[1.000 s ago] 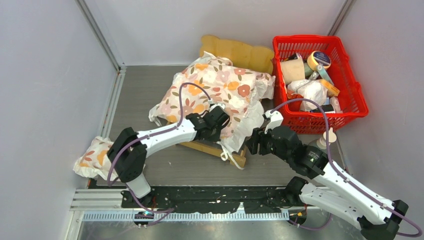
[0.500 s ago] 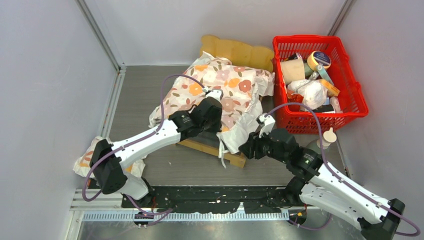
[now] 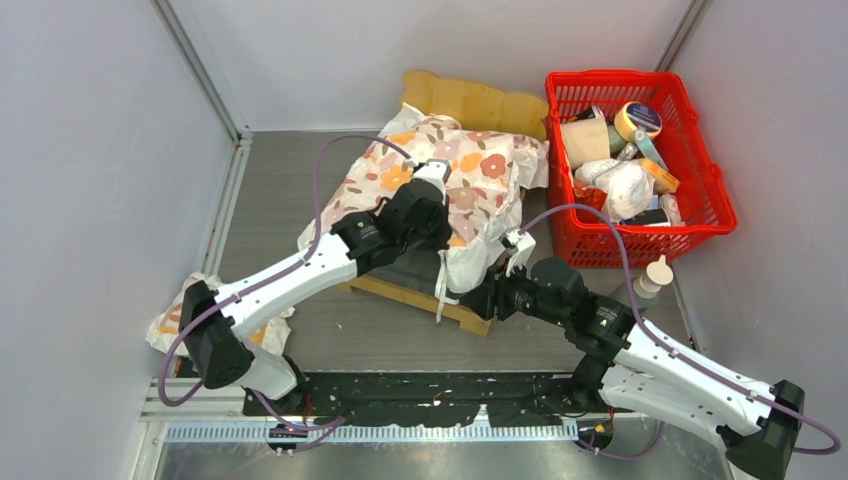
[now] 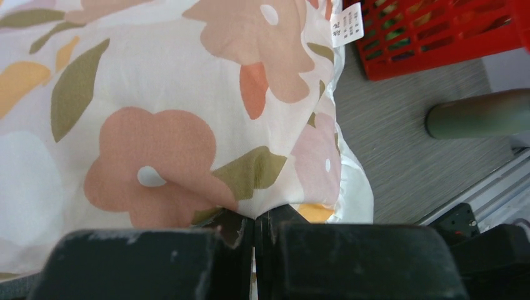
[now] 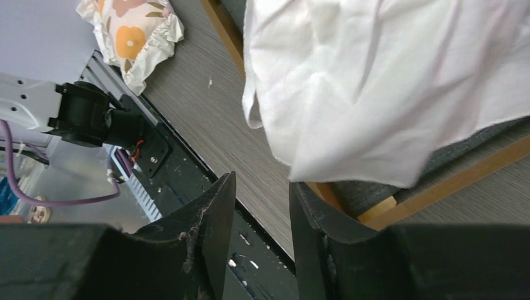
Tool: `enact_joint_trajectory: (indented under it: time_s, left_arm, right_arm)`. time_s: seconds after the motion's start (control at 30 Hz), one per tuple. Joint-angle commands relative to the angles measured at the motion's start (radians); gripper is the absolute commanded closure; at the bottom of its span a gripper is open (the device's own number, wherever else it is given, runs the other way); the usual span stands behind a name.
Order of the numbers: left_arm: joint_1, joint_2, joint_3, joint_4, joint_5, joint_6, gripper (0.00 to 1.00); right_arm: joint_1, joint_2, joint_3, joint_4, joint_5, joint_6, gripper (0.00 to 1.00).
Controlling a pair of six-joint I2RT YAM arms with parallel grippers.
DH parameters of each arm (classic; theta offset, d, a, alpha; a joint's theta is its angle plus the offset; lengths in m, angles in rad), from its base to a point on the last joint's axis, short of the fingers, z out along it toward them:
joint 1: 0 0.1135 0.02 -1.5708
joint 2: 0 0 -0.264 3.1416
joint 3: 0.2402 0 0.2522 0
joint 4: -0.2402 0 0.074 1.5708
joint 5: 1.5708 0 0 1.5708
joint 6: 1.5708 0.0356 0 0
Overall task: Set up the pet bed
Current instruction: Adjust the mattress on the bed frame.
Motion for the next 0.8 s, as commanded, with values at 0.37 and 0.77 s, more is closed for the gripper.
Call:
enact_joint_trajectory:
  time_s: [0.37, 0.77]
  left_arm:
    - [-0.004, -0.017, 0.099, 0.081, 0.002, -0.003, 1.00]
    - [-0.005, -0.020, 0.109, 0.089, 0.006, 0.002, 1.00]
  right_arm:
    - [0.065, 0.135, 0.004, 0.253, 0.241, 0.042, 0.63]
    - [0.067, 0.246, 0.014, 0.350, 0.205, 0.046, 0.53]
